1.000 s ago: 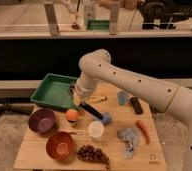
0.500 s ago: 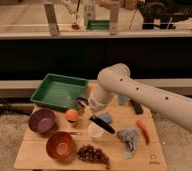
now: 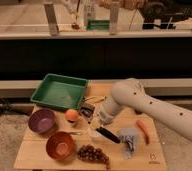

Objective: Place brush in paper cup

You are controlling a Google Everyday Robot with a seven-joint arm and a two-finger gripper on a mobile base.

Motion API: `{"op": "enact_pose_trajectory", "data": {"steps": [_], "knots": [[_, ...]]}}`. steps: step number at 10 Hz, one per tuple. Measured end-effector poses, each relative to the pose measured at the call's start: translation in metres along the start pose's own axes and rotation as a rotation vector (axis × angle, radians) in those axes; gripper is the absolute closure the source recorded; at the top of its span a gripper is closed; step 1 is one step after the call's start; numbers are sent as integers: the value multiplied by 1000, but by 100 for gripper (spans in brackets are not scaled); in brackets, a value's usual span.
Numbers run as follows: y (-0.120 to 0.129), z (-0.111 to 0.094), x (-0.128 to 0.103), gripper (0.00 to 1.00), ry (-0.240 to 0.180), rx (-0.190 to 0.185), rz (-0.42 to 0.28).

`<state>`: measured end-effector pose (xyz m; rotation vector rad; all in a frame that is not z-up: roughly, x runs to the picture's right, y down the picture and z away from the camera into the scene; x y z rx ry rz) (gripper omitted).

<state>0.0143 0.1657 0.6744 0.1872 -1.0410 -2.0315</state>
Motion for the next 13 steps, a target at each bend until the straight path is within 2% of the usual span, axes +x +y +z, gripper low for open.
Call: {"op": "enact_pose_trajectory", "data": {"steps": [2,4,6,13], "knots": [[-2,-1,-9,95,-14,-1,-6],[-1,-3,-17,95,-54,-13,-1],[-1,0,-22,95,-141,-8,-5],[6,3,-24,95,-183,21,-35]]}}
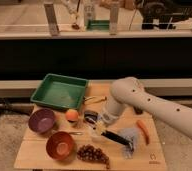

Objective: Place brush in paper cup

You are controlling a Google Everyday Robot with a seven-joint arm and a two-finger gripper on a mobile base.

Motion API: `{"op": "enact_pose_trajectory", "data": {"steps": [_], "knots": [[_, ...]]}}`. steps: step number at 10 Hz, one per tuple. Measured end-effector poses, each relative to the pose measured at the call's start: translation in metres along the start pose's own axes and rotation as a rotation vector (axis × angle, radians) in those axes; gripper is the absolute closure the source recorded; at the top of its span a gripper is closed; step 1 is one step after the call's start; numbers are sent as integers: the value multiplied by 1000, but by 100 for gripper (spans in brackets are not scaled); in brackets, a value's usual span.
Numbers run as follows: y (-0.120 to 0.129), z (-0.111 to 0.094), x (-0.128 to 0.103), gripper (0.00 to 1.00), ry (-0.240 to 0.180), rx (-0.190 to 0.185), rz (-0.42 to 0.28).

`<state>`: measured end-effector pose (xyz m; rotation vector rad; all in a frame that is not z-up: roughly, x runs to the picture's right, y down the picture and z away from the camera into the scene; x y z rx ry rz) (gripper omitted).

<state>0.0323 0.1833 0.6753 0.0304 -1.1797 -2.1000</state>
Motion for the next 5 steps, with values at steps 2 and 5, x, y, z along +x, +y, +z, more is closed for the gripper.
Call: {"op": "enact_pose_trajectory", "data": {"steps": [2,5], "knots": [[3,7,4,95,-21,-5,6],[9,12,10,95,-22,-25,26]]}}
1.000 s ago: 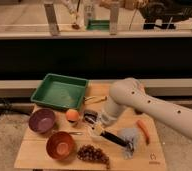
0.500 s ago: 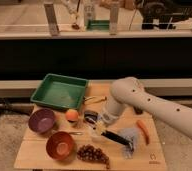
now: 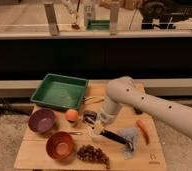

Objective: Place brush in paper cup

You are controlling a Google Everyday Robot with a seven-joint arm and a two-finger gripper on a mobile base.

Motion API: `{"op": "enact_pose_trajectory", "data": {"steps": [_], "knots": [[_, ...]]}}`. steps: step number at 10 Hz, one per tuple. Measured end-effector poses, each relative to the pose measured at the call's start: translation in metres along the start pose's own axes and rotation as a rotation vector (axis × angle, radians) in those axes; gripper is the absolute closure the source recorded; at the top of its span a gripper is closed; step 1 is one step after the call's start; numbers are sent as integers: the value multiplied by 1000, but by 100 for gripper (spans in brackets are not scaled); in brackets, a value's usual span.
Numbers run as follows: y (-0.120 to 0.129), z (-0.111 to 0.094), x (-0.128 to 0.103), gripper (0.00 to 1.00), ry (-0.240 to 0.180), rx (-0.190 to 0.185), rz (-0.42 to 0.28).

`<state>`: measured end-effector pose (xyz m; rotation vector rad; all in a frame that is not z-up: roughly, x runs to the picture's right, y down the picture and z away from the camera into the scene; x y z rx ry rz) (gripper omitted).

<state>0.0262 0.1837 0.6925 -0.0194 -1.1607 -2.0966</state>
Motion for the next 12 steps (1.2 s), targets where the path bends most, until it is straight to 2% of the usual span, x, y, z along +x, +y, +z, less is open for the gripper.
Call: {"op": "enact_pose_trajectory", "data": {"steps": [2,5,8,10,11,12], "knots": [[4,1,5,95,-3,-27,22],[9,7,15,95,-33,-73,44],[14,5,22,95,-19,-130,81],[13,6,22,95,-17,-142,91],[13,7,23,92,-19,-146,95],[12,10,25,83,-22,-144,100]]}}
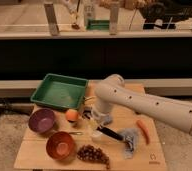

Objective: Place brush in paper cup

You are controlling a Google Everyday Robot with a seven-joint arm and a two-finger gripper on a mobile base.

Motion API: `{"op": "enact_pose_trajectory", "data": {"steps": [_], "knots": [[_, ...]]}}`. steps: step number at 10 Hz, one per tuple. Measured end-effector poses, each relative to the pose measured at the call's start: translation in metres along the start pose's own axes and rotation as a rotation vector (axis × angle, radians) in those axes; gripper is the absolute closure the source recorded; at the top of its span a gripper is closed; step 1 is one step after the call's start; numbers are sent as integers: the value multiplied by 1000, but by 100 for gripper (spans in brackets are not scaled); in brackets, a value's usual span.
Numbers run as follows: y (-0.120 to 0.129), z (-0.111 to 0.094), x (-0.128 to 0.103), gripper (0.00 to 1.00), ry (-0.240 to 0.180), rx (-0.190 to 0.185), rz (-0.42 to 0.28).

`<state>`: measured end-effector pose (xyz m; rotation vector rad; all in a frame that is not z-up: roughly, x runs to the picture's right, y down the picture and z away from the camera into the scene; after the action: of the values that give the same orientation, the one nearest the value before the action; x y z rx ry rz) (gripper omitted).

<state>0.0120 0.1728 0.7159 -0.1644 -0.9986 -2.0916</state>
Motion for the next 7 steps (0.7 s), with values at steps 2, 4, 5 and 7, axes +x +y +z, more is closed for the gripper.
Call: {"op": "enact_pose_trajectory", "data": {"steps": [2,4,5,7], "knots": [[-1,4,4,65,4,-1,6],[1,6,6,43,10,-16,18],[0,7,7,26,12,-28,22],[1,8,6,20,13,-39,25]]}}
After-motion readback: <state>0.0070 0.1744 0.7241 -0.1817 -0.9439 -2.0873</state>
